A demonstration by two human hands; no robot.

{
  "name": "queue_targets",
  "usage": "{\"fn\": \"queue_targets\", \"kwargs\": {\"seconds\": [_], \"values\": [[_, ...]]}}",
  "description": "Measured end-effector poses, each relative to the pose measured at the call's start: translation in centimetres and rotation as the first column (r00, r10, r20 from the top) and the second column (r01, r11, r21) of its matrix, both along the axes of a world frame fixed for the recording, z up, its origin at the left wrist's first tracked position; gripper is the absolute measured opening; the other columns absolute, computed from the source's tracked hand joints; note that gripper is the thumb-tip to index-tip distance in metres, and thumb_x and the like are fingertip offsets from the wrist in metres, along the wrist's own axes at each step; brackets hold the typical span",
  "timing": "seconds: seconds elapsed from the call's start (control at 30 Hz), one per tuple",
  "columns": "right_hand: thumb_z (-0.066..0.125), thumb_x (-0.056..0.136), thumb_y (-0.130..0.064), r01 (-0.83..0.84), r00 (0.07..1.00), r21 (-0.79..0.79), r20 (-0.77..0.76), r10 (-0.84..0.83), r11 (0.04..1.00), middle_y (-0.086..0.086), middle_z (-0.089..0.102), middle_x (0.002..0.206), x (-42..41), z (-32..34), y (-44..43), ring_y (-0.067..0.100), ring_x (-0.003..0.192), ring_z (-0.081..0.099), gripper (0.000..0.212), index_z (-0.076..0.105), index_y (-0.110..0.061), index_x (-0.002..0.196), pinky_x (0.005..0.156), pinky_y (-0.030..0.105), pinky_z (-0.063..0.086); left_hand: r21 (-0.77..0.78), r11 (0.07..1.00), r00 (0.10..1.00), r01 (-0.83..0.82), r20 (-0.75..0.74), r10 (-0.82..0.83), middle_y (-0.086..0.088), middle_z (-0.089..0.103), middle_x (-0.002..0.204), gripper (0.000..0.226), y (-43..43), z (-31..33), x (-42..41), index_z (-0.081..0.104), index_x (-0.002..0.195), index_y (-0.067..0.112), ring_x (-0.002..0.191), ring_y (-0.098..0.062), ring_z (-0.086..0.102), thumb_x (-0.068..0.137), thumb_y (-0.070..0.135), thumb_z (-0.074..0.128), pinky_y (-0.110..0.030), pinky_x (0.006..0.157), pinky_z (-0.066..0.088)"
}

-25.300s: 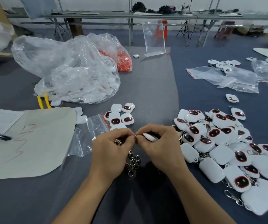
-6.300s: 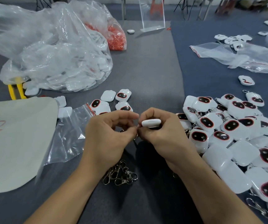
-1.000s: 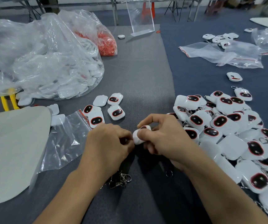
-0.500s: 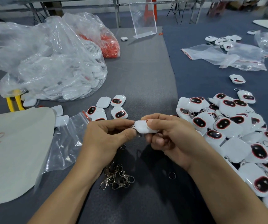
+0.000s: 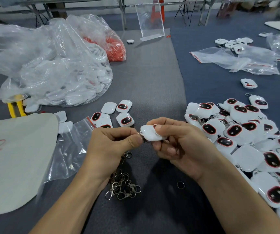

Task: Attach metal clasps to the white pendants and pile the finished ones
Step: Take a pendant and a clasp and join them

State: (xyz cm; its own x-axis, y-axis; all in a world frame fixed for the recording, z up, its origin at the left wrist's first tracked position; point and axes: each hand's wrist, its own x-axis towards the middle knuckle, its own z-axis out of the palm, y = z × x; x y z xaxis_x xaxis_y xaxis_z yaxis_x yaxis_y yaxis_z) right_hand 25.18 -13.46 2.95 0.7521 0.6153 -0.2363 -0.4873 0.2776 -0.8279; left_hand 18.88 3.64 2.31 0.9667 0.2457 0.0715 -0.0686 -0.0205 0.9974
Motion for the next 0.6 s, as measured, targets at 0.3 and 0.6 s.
{"fn": "queue_targets", "kwargs": {"seconds": [0.3,0.6], "values": [[0.065,0.089,0.005,0.194,0.916,-0.263,0.394,-0.078,0.945,0.016,0.063,0.061,-0.7,-0.6,0.4,0.014,0.037,0.043,0.016,0.072,-0.01,0.087,0.037,0.018,0.031,0.826,0.538,0.985,-0.167,0.163,0.056,0.008,0.059,0.059,0.009,0.7,-1.0,-0.8,0.073,0.066,0.02,0.065,-0.012,0.053,0.073,0.026,0.071,-0.031,0.062,0.044],[0.061,0.093,-0.001,0.149,0.983,-0.146,0.125,-0.131,0.978,0.019,0.059,0.06,-0.4,-0.2,0.4,0.014,0.037,0.041,0.015,0.074,-0.009,0.094,0.044,0.021,0.027,0.454,0.863,0.972,-0.222,0.177,0.157,0.015,0.072,0.069,0.021,0.1,-0.6,-0.6,0.078,0.082,0.038,0.061,0.001,0.06,0.076,0.02,0.084,-0.01,0.06,0.043]]}}
